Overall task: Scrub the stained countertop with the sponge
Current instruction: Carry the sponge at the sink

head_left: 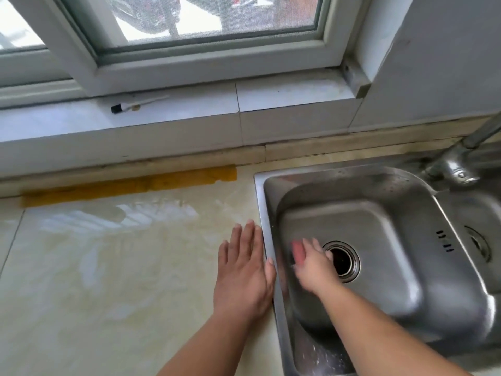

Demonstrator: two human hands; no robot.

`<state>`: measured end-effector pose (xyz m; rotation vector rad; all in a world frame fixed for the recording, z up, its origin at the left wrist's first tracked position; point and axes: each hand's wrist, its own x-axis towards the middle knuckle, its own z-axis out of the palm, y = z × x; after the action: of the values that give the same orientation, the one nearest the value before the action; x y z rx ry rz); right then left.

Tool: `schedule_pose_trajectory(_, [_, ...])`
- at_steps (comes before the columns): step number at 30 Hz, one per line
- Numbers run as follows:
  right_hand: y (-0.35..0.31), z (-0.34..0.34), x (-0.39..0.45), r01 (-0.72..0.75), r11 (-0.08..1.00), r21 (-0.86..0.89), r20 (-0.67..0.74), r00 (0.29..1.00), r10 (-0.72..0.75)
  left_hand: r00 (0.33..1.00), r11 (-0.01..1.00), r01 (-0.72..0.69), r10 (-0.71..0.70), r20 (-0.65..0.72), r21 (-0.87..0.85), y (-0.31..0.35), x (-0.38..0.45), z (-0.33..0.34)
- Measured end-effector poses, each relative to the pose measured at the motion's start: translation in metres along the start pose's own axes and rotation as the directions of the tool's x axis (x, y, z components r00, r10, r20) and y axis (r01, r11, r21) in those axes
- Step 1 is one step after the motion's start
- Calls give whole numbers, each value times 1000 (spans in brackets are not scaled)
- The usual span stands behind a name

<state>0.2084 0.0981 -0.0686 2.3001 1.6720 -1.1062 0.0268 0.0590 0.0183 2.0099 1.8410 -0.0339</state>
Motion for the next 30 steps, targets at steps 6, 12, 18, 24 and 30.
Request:
schedule_pose_trajectory(6, [9,21,-3,6,996,-85,-66,998,-12,1000,1000,0,0,0,-4,-1,2,0])
schedule_pose_trajectory(12, [3,23,4,75,997,-5,-203,976,-74,1000,1000,-6,6,-24,-8,-2,2,2])
schedule_pose_trajectory(18, [14,30,14,64,991,-121,-92,993,-75,1000,1000,-3,3,-15,-9,-1,3,0])
schedule_pose_trajectory(24, [15,38,19,51,995,-90,-145,987,-64,999,1000,-9,8,-44,-7,-1,4,4])
schedule_pose_trajectory(30, [18,44,27,49,994,-95,-111,992,-59,999,1000,-8,8,-54,-2,-1,5,7])
